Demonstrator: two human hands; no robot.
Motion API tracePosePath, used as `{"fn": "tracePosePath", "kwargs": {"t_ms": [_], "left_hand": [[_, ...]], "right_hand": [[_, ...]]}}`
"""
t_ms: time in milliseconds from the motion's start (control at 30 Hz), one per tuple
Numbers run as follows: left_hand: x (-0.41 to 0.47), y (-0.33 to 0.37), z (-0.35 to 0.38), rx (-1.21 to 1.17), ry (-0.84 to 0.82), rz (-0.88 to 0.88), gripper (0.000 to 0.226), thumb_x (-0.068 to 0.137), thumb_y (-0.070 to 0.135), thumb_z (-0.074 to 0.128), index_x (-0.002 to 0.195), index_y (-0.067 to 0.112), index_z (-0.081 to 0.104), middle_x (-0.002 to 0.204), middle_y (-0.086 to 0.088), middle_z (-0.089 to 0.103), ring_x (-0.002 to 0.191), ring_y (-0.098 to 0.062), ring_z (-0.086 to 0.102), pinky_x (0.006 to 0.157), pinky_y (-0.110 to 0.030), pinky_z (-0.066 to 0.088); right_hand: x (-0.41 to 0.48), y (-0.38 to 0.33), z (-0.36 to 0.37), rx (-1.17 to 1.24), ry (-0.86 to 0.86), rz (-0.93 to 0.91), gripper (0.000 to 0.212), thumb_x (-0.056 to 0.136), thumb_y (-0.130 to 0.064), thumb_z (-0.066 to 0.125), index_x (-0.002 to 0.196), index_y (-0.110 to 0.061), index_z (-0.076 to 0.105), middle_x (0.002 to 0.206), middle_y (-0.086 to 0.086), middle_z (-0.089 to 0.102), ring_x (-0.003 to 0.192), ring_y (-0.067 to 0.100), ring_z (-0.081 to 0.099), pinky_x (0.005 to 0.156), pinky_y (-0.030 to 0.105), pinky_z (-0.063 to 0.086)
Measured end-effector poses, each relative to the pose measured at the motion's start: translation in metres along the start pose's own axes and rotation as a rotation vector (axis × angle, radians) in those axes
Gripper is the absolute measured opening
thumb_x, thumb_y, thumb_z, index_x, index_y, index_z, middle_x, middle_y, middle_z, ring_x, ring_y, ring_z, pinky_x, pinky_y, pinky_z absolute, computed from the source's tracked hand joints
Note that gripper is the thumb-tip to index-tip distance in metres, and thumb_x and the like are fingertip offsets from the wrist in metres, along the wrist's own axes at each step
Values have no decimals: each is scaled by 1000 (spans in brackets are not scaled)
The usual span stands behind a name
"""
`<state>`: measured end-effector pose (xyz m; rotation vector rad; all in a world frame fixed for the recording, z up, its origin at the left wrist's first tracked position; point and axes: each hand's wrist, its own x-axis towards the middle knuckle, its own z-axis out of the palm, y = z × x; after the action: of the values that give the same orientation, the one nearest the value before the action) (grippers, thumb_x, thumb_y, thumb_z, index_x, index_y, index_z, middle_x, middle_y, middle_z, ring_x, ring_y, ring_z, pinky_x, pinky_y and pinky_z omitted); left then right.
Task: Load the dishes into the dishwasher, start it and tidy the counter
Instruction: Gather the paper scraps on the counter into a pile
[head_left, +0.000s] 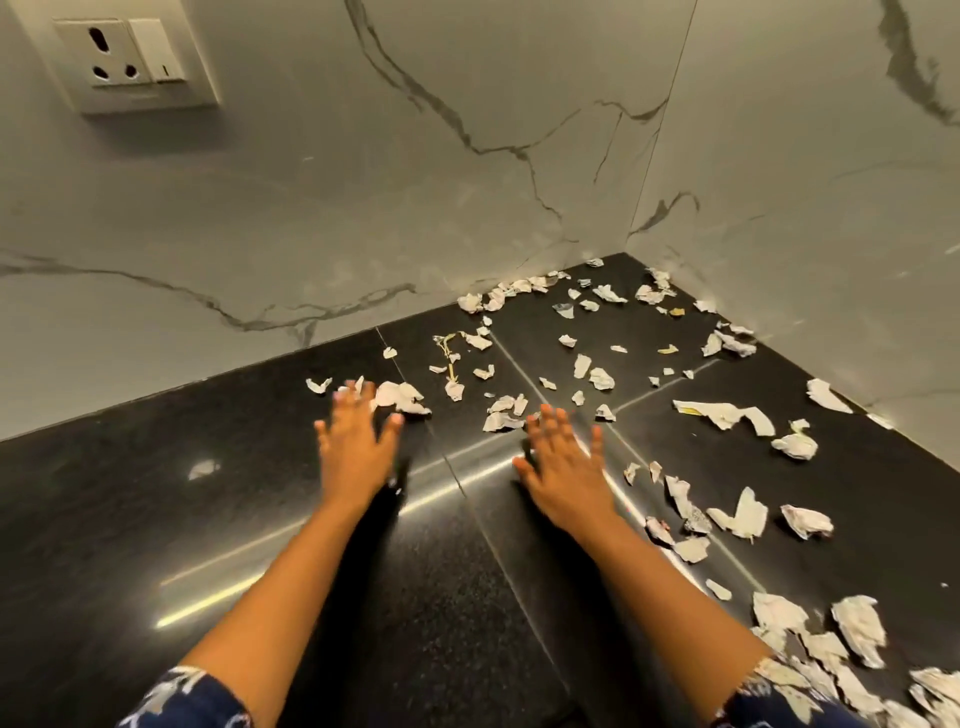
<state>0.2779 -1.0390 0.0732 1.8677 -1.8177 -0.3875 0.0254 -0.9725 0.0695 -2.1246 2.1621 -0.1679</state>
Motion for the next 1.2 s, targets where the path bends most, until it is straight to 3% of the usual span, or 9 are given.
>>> {"fn": "tracePosePath", "kwargs": {"t_ms": [100,167,400,533,667,767,1067,1133,1200], "left_hand": [[40,-45,-21,48,10,-262,64,98,46,37,151,17,18,159,-13,6,146,-32,3,116,-53,4],[63,-54,-17,82,-100,-272,64,98,50,31,152,17,17,159,-14,7,146,-31,4,117,-51,4],[85,24,44,169,-284,133,57,101,47,18,152,22,12,159,1,9,147,-15,5,118,-42,3],[82,68,73,-50,-431,342,57,99,50,21,151,27,15,159,7,9,146,-11,4,117,-40,-2],[125,59,77,-148,-142,91,58,99,47,30,150,19,24,159,-6,11,146,-23,8,116,-48,5],[153,66,86,98,-136,-41,65,98,54,22,150,15,22,158,-12,14,146,-28,10,118,-49,8],[81,160,130,227,-591,633,72,88,68,12,150,31,14,159,7,5,146,-12,-1,117,-42,-1],[77,155,115,-42,-714,621,76,81,72,11,147,35,23,157,13,9,144,-6,-1,117,-41,-6],[87,137,97,-180,-515,522,69,83,68,23,142,35,35,155,9,20,144,-10,7,114,-42,-1]], "right_hand": [[37,-30,4,-55,-32,-230,83,75,-61,-9,150,-30,9,159,-5,-1,145,13,-8,105,45,-24],[57,-29,6,-43,-62,-182,74,84,-63,-1,150,-31,10,159,-6,2,146,13,-6,107,47,-21],[61,42,8,11,-18,273,66,94,-59,15,151,-26,3,159,-2,-2,146,18,-9,110,56,-12],[63,92,-10,159,32,327,61,96,-55,22,150,-26,14,159,-4,0,146,15,-7,110,56,-12],[78,177,-40,309,285,491,52,97,-47,34,144,-24,34,156,0,19,146,17,8,112,58,-5],[84,237,-44,235,108,641,60,96,-52,29,147,-21,26,158,2,13,146,21,6,112,62,1],[55,241,-33,85,-162,325,58,99,-48,27,150,-30,6,158,-11,-1,145,10,-2,114,51,-1],[43,245,-42,226,-211,228,54,99,-43,32,149,-29,18,157,-12,8,145,10,5,114,52,-2],[38,260,-55,400,-87,215,44,98,-35,40,141,-25,39,151,-8,30,141,13,25,115,53,4]]}}
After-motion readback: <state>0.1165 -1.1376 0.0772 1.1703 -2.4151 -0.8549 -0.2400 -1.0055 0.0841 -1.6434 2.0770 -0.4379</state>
